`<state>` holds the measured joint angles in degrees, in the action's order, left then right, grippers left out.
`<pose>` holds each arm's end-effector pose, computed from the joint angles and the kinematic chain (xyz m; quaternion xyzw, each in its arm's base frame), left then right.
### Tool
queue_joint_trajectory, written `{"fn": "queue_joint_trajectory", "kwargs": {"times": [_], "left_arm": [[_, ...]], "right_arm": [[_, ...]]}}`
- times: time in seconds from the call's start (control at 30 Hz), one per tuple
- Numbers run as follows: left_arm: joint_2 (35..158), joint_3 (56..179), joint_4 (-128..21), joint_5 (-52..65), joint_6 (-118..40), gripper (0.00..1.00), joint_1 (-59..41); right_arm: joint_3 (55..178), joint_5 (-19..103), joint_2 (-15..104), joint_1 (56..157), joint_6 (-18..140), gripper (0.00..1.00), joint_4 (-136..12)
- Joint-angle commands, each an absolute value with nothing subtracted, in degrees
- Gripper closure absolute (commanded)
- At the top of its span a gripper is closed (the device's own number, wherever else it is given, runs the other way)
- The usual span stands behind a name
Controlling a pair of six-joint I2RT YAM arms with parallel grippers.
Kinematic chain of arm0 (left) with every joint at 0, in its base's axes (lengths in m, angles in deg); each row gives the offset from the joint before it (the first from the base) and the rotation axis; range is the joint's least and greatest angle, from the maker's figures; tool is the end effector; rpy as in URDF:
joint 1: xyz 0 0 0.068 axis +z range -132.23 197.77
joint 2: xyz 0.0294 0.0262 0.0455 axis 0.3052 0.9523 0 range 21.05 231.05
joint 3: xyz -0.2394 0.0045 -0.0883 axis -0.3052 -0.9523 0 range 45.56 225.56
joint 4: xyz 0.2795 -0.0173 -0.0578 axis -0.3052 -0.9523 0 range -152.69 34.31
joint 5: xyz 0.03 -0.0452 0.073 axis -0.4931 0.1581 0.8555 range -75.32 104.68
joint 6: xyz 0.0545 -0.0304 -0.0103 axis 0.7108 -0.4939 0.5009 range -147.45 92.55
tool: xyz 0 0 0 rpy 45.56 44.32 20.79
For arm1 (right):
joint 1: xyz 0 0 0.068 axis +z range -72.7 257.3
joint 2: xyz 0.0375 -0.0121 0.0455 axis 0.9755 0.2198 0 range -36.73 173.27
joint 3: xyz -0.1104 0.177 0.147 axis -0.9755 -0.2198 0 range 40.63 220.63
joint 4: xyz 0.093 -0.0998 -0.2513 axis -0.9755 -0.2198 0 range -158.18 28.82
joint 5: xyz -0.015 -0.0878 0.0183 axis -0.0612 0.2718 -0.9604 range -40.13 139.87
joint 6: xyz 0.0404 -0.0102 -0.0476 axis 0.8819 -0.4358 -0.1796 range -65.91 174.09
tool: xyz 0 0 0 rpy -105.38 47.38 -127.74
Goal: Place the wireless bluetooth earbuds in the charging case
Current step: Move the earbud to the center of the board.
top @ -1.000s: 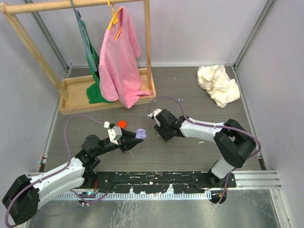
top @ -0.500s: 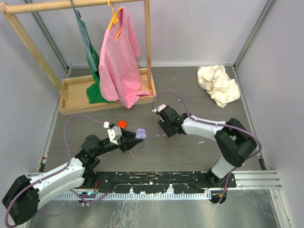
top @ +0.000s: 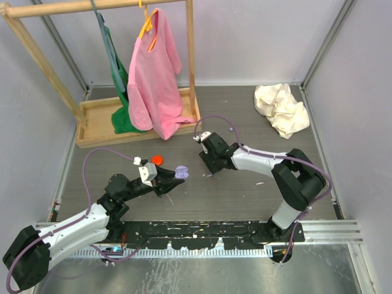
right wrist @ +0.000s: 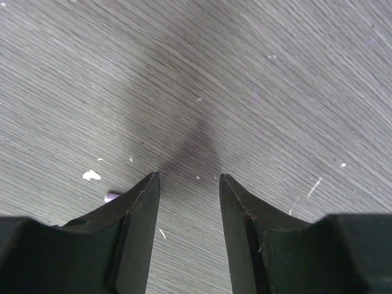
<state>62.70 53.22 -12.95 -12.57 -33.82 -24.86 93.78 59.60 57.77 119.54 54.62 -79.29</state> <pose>0.1398 -0.1588 0.1930 0.3668 0.5457 -0.4454 0.6077 0.2605 0.2254 0.1195 -0.3213 0.9062 0.0195 0.2742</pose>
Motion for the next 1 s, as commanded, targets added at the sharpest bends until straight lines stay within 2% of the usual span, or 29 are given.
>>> {"fn": "queue_joint_trajectory", "kwargs": {"times": [0.0, 0.97], "left_arm": [[62.1, 54.2, -10.3, -13.1, -33.2, 1.0, -25.0], [61.9, 54.3, -10.2, -13.3, -33.4, 1.0, -25.0]], "right_arm": [[96.9, 55.8, 58.8, 119.5, 56.2, 0.51, -76.5], [97.3, 57.2, 60.3, 122.5, 56.9, 0.47, -82.1]]}}
